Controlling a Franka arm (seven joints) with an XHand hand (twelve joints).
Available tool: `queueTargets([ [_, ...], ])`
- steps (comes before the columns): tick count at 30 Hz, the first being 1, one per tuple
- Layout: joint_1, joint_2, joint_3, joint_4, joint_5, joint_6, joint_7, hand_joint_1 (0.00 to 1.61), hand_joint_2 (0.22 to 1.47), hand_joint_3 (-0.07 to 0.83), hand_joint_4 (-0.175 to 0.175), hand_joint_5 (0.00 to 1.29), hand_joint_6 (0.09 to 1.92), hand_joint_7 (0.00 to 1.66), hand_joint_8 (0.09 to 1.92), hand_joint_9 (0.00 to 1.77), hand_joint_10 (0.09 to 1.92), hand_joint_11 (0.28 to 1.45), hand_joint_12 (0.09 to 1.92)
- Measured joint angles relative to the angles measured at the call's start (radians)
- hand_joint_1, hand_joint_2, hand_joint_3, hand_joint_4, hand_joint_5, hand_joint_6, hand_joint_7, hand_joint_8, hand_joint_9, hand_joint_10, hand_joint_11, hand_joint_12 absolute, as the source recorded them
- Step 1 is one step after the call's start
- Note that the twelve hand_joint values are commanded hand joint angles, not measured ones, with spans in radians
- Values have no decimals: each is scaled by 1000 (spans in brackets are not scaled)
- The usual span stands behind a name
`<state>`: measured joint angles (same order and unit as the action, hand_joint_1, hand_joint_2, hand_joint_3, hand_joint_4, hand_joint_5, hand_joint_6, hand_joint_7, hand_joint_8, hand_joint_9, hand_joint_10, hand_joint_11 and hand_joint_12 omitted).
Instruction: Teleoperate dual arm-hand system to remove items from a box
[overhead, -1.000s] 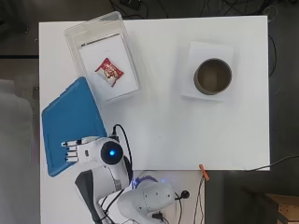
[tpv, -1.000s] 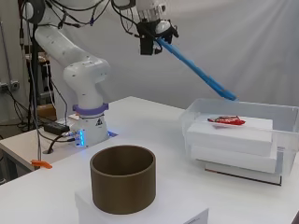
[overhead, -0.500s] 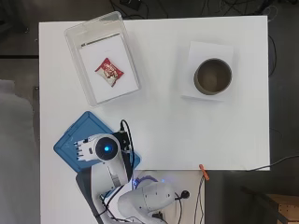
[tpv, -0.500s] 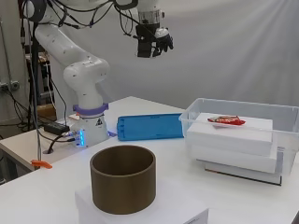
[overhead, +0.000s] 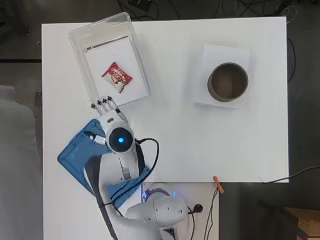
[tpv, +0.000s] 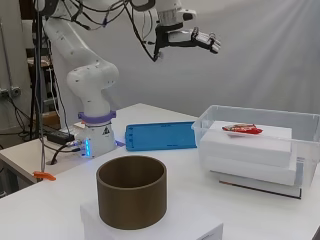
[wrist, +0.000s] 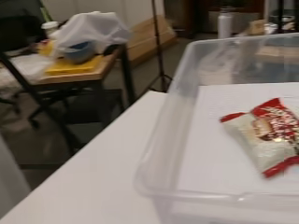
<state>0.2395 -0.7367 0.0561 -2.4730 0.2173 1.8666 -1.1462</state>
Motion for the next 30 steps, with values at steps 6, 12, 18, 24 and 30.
queueTargets([
  [6,-33,262,18,88,-210,184,99,189,912,-3,60,397,87,488,87,562,87,496,87],
  [12,-53,402,12,129,-421,307,162,202,903,-3,48,360,87,425,87,506,87,476,87],
  [18,-63,538,11,145,-467,301,266,246,875,-12,50,315,87,400,87,489,87,482,87],
  [24,-63,586,22,159,-462,308,282,241,864,-10,44,307,87,394,87,482,87,488,87],
  [30,-63,591,25,166,-452,301,285,273,867,-3,39,341,87,448,87,527,87,528,87],
])
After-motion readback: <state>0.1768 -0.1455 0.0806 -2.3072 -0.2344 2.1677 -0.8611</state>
